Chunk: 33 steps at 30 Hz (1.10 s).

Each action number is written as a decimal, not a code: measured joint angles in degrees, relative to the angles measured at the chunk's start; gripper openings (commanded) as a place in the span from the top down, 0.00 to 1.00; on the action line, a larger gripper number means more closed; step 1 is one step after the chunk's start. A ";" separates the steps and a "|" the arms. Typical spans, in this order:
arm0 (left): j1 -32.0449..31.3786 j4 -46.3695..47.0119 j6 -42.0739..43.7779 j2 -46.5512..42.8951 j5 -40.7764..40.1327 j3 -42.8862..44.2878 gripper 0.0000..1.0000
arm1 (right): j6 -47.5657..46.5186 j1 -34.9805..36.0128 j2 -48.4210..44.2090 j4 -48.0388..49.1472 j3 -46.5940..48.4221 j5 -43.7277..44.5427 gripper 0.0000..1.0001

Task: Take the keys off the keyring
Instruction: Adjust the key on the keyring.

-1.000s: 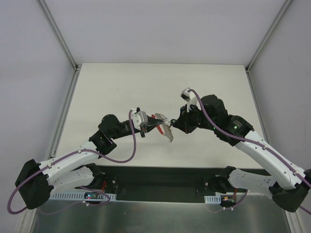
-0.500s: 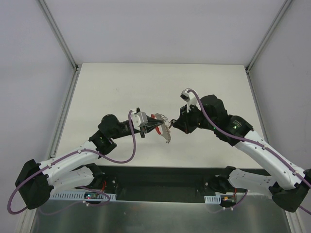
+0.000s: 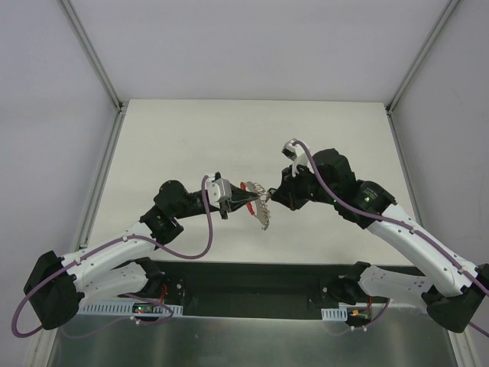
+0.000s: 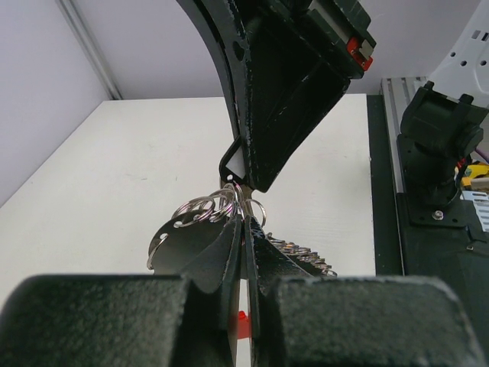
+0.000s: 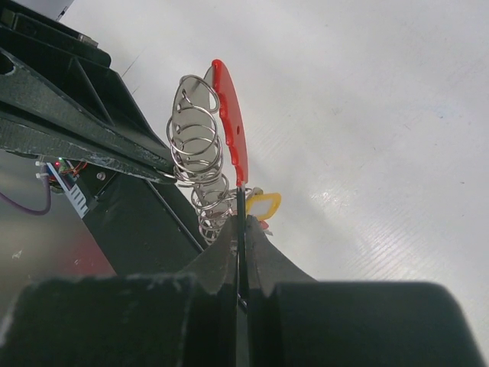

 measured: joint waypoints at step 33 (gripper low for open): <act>1.46 9.75 -5.42 -0.09 3.45 -3.82 1.00 | -0.02 -0.33 0.20 0.13 0.00 -0.87 0.99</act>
